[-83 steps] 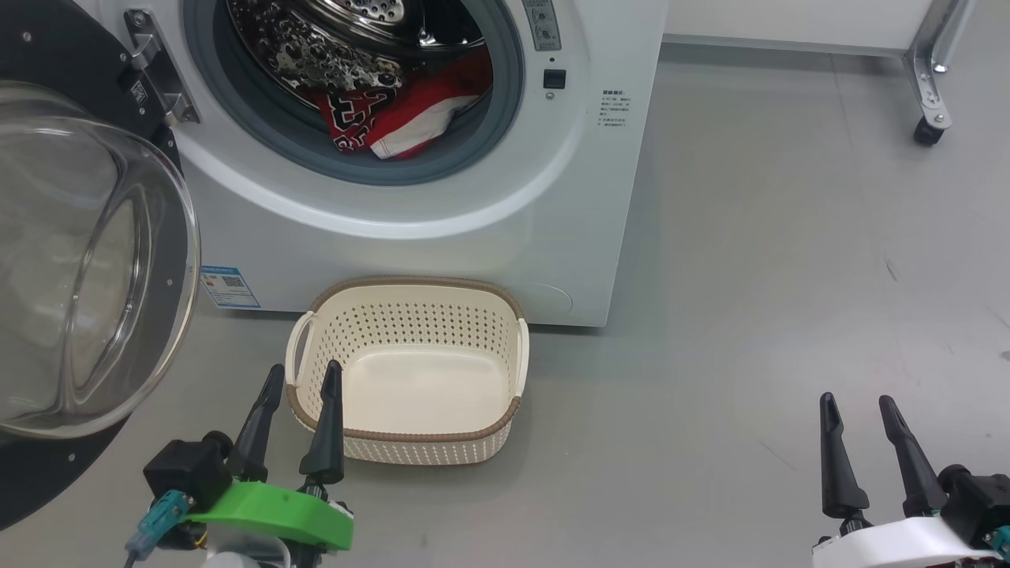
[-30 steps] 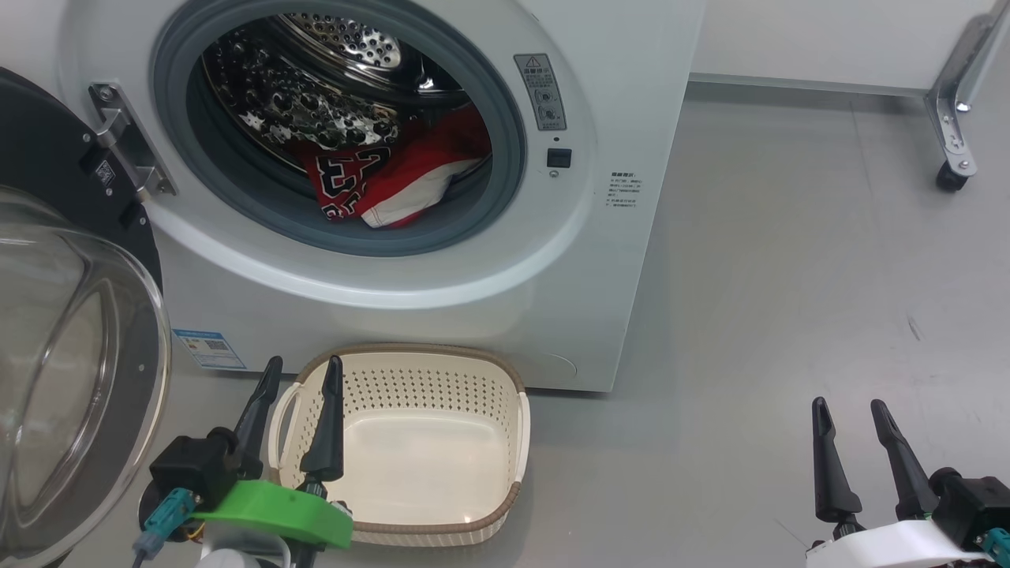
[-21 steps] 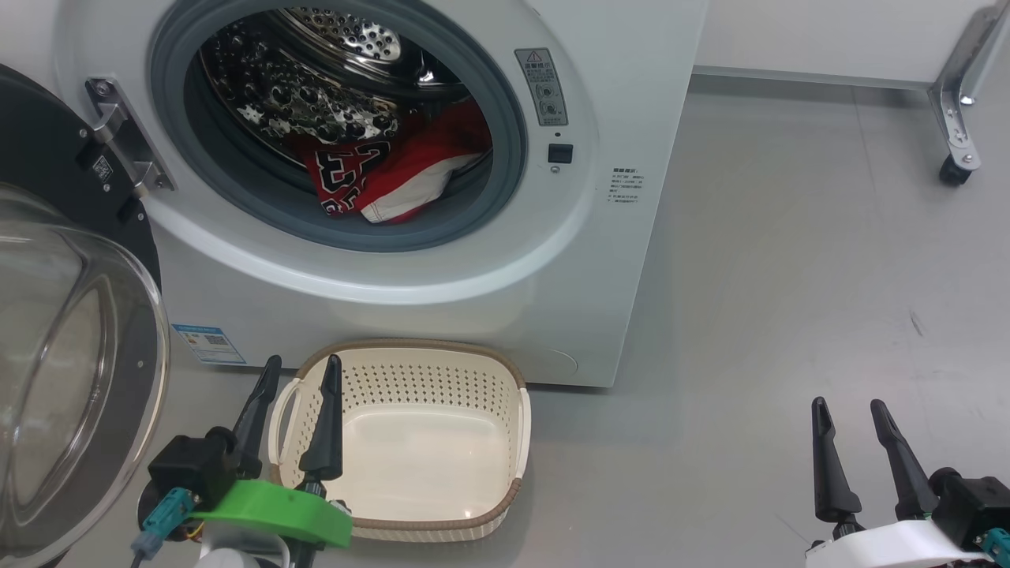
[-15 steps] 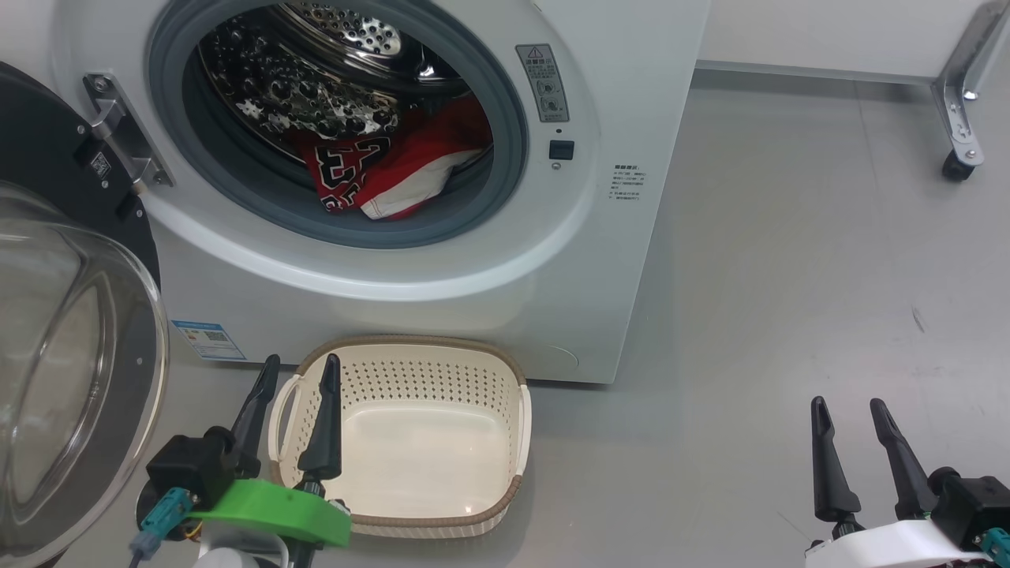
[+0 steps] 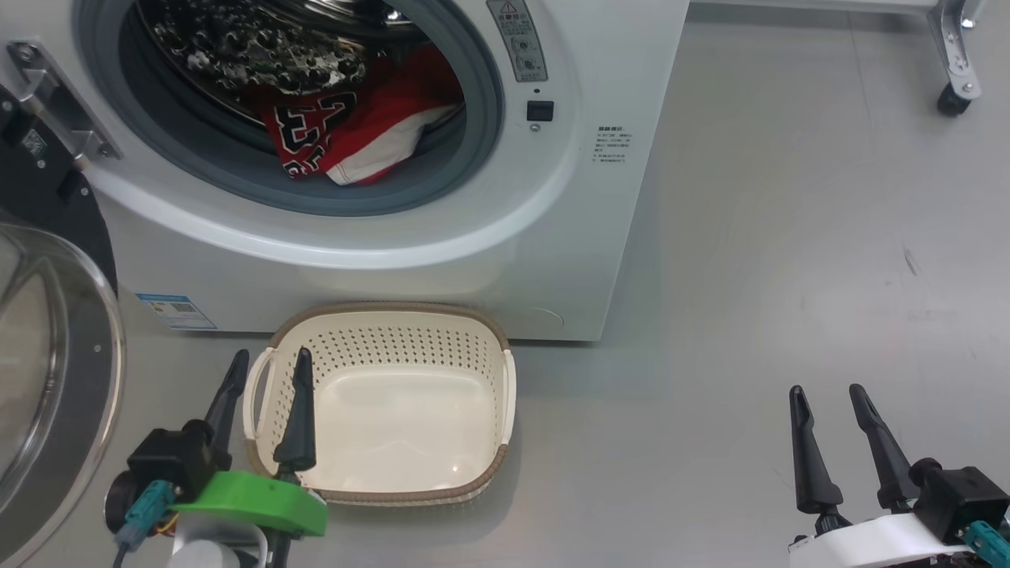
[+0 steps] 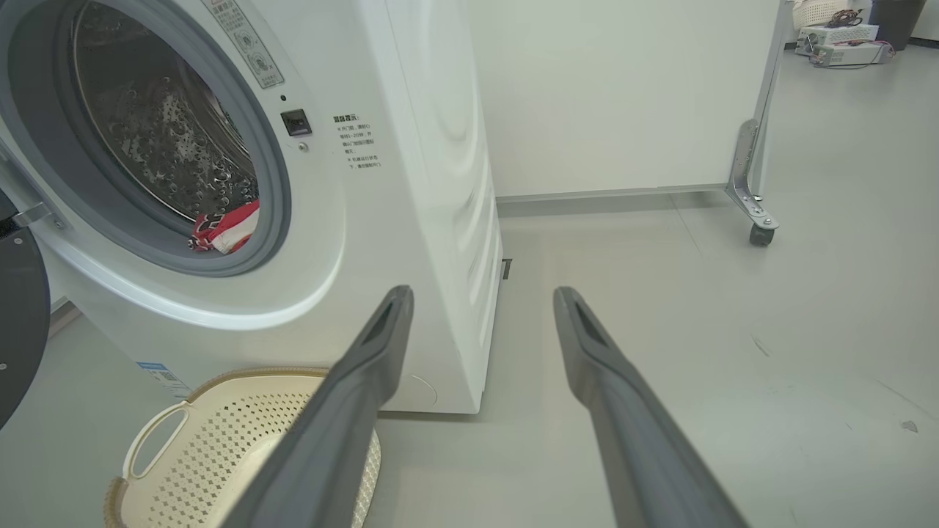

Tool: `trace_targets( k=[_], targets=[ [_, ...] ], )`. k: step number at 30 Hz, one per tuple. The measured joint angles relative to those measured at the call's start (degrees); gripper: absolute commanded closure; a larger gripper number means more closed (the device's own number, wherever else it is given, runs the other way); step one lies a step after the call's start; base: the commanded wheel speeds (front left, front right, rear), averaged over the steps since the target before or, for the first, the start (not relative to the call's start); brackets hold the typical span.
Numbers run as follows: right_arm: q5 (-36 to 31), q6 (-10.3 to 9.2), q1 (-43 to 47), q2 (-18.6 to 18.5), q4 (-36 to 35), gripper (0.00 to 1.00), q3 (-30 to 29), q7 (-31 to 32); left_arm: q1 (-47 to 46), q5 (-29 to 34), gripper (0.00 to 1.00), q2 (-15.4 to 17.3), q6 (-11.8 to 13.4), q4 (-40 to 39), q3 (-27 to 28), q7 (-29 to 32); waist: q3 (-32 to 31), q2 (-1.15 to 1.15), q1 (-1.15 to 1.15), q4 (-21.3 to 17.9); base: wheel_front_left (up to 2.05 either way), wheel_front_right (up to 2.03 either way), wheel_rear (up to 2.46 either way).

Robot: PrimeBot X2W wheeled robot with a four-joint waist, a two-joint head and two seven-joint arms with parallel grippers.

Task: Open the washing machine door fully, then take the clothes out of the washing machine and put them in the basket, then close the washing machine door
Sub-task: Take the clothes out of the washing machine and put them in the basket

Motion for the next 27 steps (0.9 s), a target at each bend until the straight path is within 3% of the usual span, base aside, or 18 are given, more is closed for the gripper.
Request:
trace_targets(
  k=[11, 27],
  targets=[
    [-0.85, 0.15, -2.81, 1.15, -1.38, 0.00, 1.97, -0.02, -11.00, 2.37, 0.00, 4.30, 1.35, 1.53, 2.18, 2.02, 6.67, 0.00, 0.00, -4.78, 0.00, 0.00, 0.00],
    [-1.00, 0.86, -8.62, 3.37, -1.93, 0.00, 6.50, -0.15, -33.25, 5.24, 0.00, 12.11, 1.99, 11.02, 3.21, 16.73, 16.95, 0.00, 0.00, -14.46, 0.00, 0.00, 0.00]
  ],
)
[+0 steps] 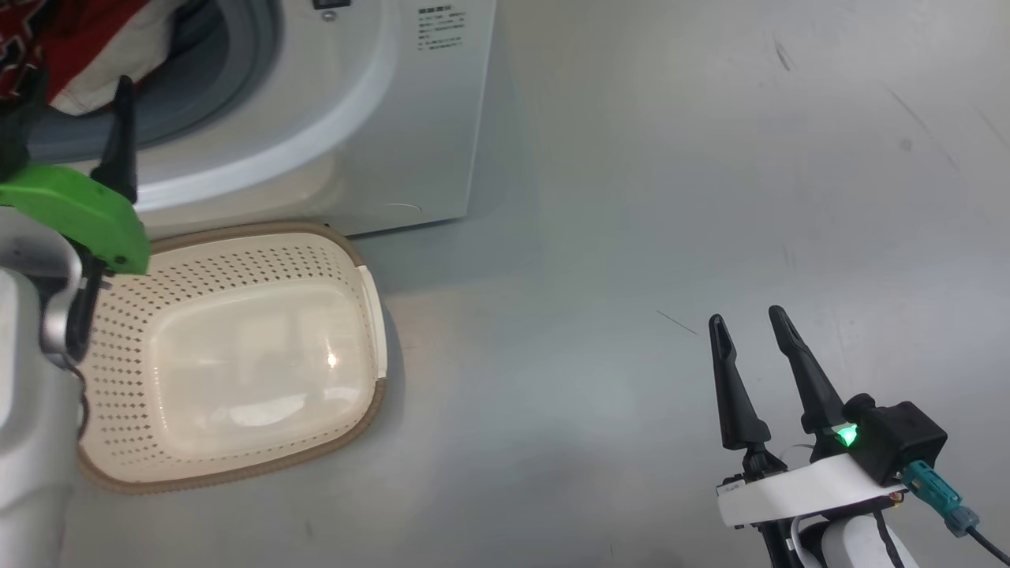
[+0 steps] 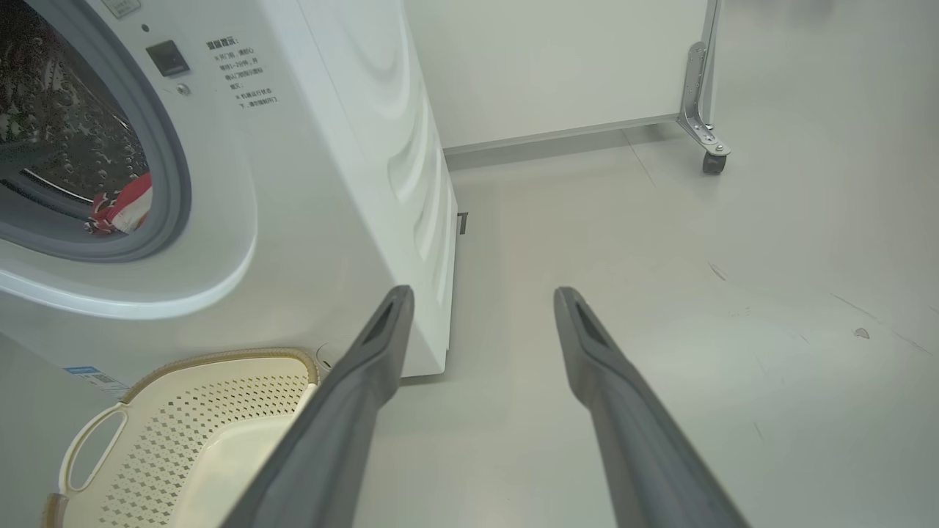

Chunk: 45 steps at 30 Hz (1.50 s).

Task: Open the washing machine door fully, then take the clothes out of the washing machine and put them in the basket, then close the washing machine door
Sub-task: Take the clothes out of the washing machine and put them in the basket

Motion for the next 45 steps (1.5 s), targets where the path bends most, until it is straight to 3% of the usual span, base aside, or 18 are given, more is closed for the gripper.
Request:
trace_targets(
  k=[4, 12, 26, 35, 37, 45],
  targets=[
    [0.00, 0.04, -1.04, 0.26, 0.14, 0.00, 1.16, 0.00, -3.74, 2.87, 0.00, 4.19, 0.68, 3.36, 0.24, 3.12, 2.34, 0.00, 0.00, -2.47, 0.00, 0.00, 0.00],
    [0.20, 0.04, -2.11, 0.89, 0.16, 0.00, 1.87, 0.00, -12.19, 2.70, 0.00, 8.24, 0.33, 7.58, 1.01, 9.14, 7.72, 0.00, 0.00, -7.26, 0.00, 0.00, 0.00],
    [0.27, 0.03, -4.71, 1.19, 0.10, 0.00, 1.70, 0.00, -19.88, 4.20, 0.00, 11.88, -0.01, 14.47, 1.67, 11.73, 13.69, 0.00, 0.00, -11.01, 0.00, 0.00, 0.00],
    [0.90, -0.07, -5.48, 1.20, 0.42, 0.00, 1.48, 0.00, -21.46, 4.17, 0.00, 11.37, 0.41, 17.88, 1.56, 10.92, 13.59, 0.00, 0.00, -10.79, 0.00, 0.00, 0.00],
    [1.15, -0.12, -5.63, 1.20, 0.42, 0.00, 1.53, 0.00, -21.80, 4.02, 0.97, 10.90, 0.36, 18.53, 1.47, 10.92, 13.53, 0.00, 0.00, -10.64, 0.00, 0.00, 0.00],
    [1.40, -0.55, -5.87, 1.20, 0.45, 0.00, 1.52, 0.00, -22.51, 3.86, 1.00, 9.90, -0.60, 20.84, 1.00, 10.03, 13.28, 0.00, 0.00, -10.30, 0.00, 0.00, 0.00]
  ],
)
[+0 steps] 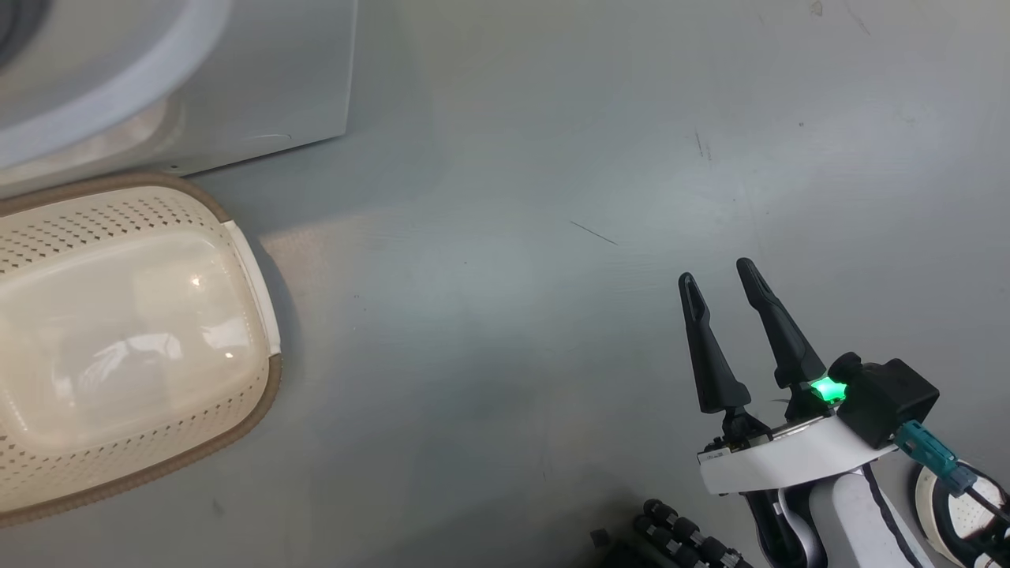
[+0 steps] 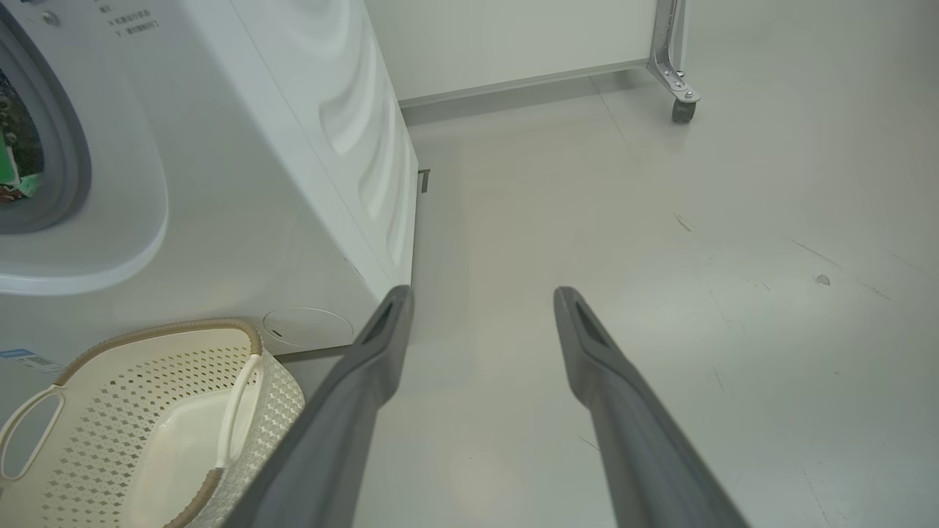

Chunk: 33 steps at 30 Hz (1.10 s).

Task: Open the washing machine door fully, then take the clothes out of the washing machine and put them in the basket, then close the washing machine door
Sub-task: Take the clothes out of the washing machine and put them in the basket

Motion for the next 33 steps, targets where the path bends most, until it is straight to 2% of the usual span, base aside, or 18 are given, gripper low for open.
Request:
trace_targets(
  k=[15, 25, 33],
  targets=[
    [0.21, -0.52, -0.48, 0.00, 1.18, 0.00, -1.47, 0.00, -0.05, -0.66, 1.00, -3.63, -0.62, 4.90, -0.56, -7.23, -3.72, 0.00, 0.00, 1.53, 0.00, 0.00, 0.00],
    [-1.30, -0.52, -0.47, -0.02, 1.75, 0.00, -3.16, 0.00, 0.64, -3.38, 1.00, -7.86, -1.48, 5.98, -0.13, -14.80, -6.90, 0.00, 0.00, 4.39, 0.00, 0.00, 0.00],
    [-1.99, -0.49, -0.38, -0.04, 2.48, 0.00, -4.25, 0.00, 4.91, -4.50, 1.00, -10.69, -2.02, 7.25, -0.08, -21.26, -9.86, 0.00, 0.00, 7.06, 0.00, 0.00, 0.00]
  ],
)
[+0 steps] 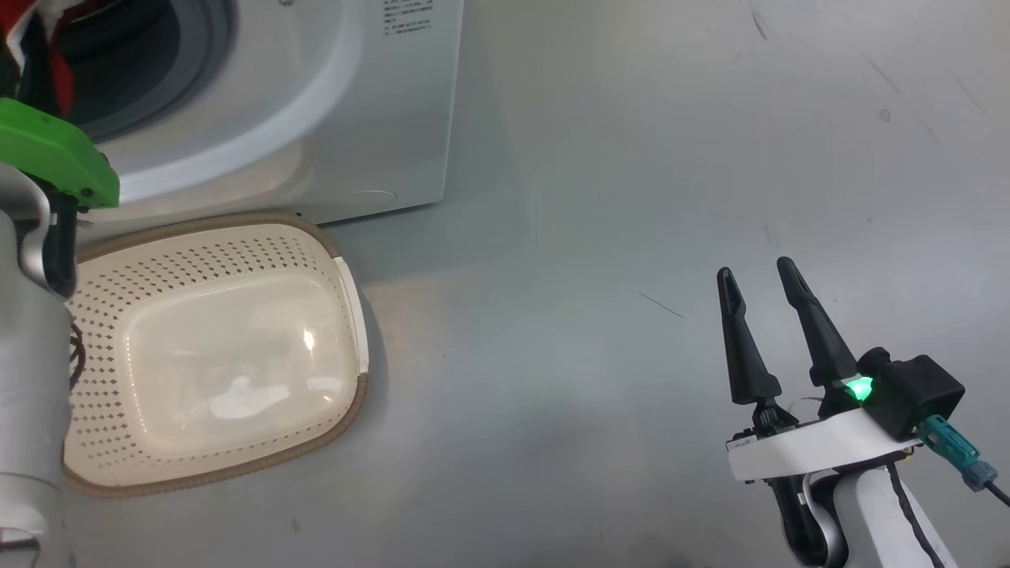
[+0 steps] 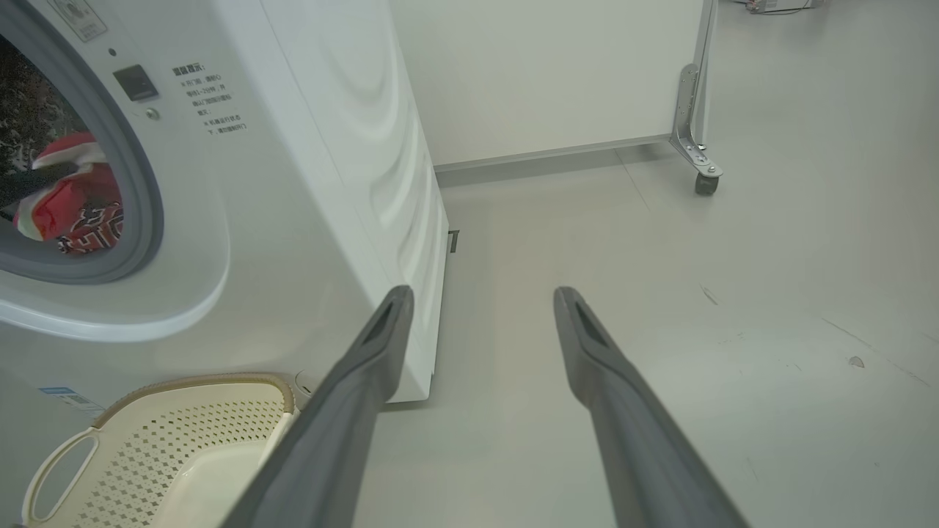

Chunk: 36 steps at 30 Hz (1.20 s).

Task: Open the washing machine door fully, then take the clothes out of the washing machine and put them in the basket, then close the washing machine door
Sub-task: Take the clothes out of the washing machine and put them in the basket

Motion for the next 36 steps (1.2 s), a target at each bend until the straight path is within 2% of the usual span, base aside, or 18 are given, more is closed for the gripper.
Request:
trace_targets(
  k=[6, 21, 26, 36],
  targets=[
    [-0.60, 0.07, 0.81, -0.59, 0.45, 0.00, -0.91, 0.00, 2.60, -0.33, 1.00, -1.96, -0.20, 0.22, -1.07, -4.24, -2.53, 0.00, 0.00, 2.11, 0.00, 0.00, 0.00],
    [-0.83, 0.33, 3.71, -1.29, 1.32, 0.00, -1.54, 0.00, 9.81, -1.77, 1.00, -4.71, -0.54, -5.14, -1.45, -5.50, -8.25, 0.00, 0.00, 7.38, 0.00, 0.00, 0.00],
    [-0.83, 0.56, 5.10, -1.53, 1.69, 0.00, -1.69, 0.00, 12.40, -2.13, 1.00, -6.68, -0.56, -13.61, 0.12, -5.50, -10.38, 0.00, 0.00, 9.23, 0.00, 0.00, 0.00],
    [-0.83, 0.58, 6.99, -2.23, 1.91, 0.00, -1.99, 0.00, 18.17, -1.94, 1.00, -8.56, -0.57, -24.37, 2.11, -5.50, -13.68, 0.00, 0.00, 12.30, 0.00, 0.00, 0.00]
  ],
)
